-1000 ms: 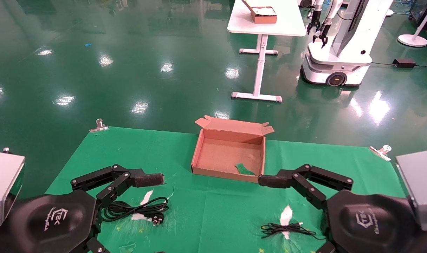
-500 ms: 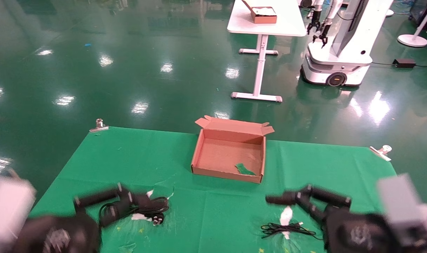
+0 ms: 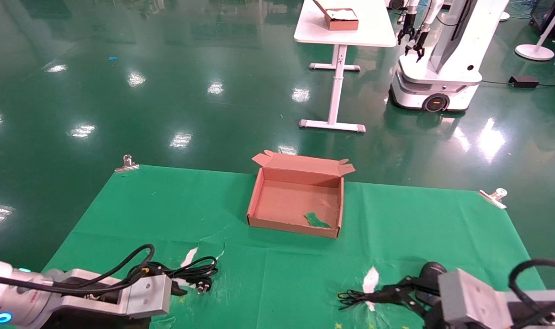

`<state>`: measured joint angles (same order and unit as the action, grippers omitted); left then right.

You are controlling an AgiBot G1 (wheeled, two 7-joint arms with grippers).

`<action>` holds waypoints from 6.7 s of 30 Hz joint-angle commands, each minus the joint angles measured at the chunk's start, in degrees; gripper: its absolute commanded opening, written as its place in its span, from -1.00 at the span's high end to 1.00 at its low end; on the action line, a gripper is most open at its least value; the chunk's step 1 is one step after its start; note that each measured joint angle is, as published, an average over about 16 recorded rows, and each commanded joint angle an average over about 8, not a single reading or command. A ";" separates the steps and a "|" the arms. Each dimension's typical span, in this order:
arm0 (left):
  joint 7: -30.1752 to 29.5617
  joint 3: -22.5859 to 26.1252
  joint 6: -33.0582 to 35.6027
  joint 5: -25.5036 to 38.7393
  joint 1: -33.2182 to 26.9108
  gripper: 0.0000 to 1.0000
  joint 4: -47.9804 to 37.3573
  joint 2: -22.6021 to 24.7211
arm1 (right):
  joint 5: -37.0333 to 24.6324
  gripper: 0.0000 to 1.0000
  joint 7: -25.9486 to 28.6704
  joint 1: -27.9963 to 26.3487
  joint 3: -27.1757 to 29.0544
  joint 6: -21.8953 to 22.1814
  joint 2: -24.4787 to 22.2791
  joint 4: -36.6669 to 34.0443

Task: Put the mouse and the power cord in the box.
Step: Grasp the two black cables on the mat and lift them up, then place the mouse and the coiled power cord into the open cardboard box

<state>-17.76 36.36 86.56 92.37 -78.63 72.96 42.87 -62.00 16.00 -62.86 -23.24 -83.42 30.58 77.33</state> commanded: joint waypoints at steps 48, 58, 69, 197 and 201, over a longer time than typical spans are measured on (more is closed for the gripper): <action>-12.70 14.55 -17.95 41.95 -12.45 -1.00 -32.08 27.60 | -0.07 -1.00 2.80 -8.60 -4.13 -3.90 -1.29 0.18; -11.03 14.35 -19.05 41.05 -12.58 -1.00 -34.99 28.77 | -0.72 -1.00 2.93 -9.26 -5.87 -4.02 -1.95 0.17; -9.30 14.27 -19.76 40.56 -13.06 -1.00 -36.76 29.30 | -12.42 -1.00 3.85 -14.98 -13.37 -5.70 0.33 0.03; -6.49 6.86 -13.11 26.75 -25.70 1.00 -37.51 33.35 | -46.27 1.00 -22.99 -47.38 -31.57 14.50 39.59 -65.58; -6.62 8.13 -17.11 24.05 -24.87 1.00 -35.37 35.24 | -46.70 1.00 -21.10 -49.53 -31.59 14.24 38.01 -64.61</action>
<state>-25.62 46.30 68.03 116.89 -103.00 38.85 77.49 -108.76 -5.15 -112.27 -54.89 -69.51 68.49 13.24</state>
